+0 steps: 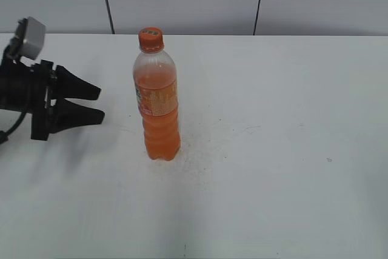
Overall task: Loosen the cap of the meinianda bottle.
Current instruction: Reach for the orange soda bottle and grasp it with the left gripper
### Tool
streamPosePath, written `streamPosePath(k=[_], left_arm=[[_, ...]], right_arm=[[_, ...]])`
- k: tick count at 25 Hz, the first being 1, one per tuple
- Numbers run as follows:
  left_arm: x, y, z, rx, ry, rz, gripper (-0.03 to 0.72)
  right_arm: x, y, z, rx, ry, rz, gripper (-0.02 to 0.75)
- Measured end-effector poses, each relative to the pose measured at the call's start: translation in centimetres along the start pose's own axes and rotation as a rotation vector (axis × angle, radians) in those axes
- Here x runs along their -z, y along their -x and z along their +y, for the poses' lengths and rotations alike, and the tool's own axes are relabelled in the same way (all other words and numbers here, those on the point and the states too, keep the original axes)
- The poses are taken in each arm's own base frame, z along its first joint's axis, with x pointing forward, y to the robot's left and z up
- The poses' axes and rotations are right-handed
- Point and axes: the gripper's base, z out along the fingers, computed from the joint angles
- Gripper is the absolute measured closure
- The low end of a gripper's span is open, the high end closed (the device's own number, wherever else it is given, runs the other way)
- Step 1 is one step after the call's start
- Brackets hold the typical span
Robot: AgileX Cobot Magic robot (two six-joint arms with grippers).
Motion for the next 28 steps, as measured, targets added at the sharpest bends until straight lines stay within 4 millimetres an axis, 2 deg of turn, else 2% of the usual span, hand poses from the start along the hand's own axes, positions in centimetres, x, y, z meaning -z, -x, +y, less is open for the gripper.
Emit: streamPosePath(k=[5, 10, 17, 22, 28], left_arm=[[-3.5, -0.6, -0.5, -0.024, -0.05, -0.02, 0.202], [-5.6, -1.4, -0.7, -0.027, -0.084, -0.08, 0.146], [-8.4, -0.4, -0.4, -0.075, -0.139, -0.126, 0.137], [-10.3, 0.3, -1.5, -0.105, -0.199, -0.123, 0.13], [-10.9, 0.4, -1.5, -0.095, -0.19, -0.132, 0.159]], right_arm=[[0.0, 0.0, 0.0, 0.0, 0.0, 0.0, 0.15], [0.0, 0.0, 0.0, 0.0, 0.0, 0.0, 0.15], [0.0, 0.0, 0.0, 0.0, 0.0, 0.0, 0.15], [0.0, 0.0, 0.0, 0.0, 0.0, 0.0, 0.15], [0.0, 0.0, 0.0, 0.0, 0.0, 0.0, 0.15]])
